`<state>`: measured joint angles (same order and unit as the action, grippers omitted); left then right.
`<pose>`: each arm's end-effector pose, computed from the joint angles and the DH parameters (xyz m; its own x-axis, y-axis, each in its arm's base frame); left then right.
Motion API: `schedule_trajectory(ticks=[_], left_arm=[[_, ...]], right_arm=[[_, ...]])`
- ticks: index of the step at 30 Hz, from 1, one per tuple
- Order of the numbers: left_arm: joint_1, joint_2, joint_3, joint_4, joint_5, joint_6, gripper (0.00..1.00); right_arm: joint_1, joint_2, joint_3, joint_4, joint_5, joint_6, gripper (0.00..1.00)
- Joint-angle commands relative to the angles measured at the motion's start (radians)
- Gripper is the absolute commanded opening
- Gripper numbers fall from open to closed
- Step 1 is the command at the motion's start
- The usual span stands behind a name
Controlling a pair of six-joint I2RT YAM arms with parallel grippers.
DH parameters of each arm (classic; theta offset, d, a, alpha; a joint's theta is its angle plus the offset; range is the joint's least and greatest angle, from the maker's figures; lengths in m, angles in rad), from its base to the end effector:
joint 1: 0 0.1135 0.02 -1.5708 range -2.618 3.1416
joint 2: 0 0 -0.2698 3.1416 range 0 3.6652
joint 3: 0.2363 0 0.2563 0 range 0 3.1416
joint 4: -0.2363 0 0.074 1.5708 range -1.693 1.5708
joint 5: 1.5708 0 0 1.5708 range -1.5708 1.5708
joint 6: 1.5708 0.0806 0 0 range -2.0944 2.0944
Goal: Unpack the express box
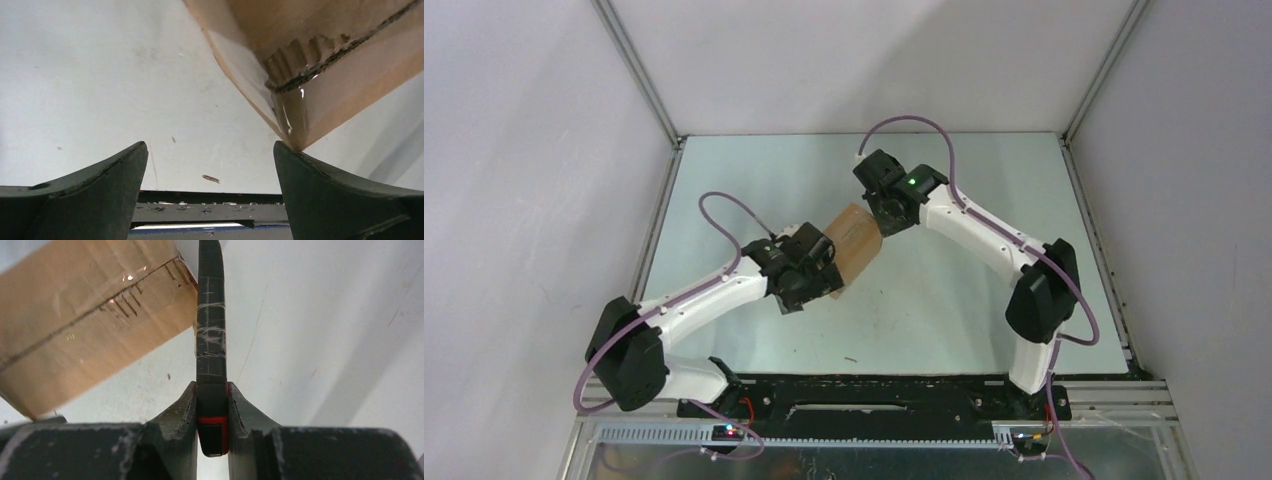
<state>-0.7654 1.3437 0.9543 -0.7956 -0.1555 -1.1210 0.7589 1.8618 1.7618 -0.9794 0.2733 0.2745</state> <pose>0.2036 -0.1783 0.1950 -0.8690 -0.3988 -0.2928 -0.3223 0.9054 -0.2765 0.3218 0.2752 0.2731 -0.7703 -0.3708 -0.5187 -0.3754 0.9213 -0.1012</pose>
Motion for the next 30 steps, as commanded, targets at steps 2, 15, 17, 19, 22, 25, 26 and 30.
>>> schedule_trajectory(ticks=[2,15,17,19,22,25,26,30], left_arm=[[0.093,-0.063,-0.024,-0.036,-0.061,0.046,0.99],[0.288,-0.083,0.015,-0.047,-0.061,0.165,0.99],[0.305,-0.085,0.015,-0.047,-0.056,0.177,0.99],[0.326,-0.098,0.016,-0.05,-0.046,0.189,1.0],[0.33,-0.14,0.029,-0.088,-0.063,0.199,1.0],[0.33,-0.19,0.022,-0.12,-0.074,0.164,1.0],[0.33,-0.199,0.022,-0.118,-0.072,0.144,1.0],[0.347,-0.197,0.038,-0.132,-0.092,0.083,1.0]], right_arm=[[0.056,-0.149,-0.069,-0.04,0.028,0.091,0.0],[0.236,-0.325,-0.166,-0.173,0.031,0.235,0.0],[0.254,-0.338,-0.155,-0.182,0.025,0.235,0.0],[0.264,-0.342,-0.134,-0.208,0.056,0.233,0.0],[0.24,-0.338,-0.122,-0.216,0.117,0.203,0.0],[0.21,-0.303,-0.124,-0.161,0.153,0.132,0.0],[0.207,-0.285,-0.122,-0.14,0.161,0.106,0.0],[0.208,-0.2,-0.098,-0.049,0.149,0.031,0.0]])
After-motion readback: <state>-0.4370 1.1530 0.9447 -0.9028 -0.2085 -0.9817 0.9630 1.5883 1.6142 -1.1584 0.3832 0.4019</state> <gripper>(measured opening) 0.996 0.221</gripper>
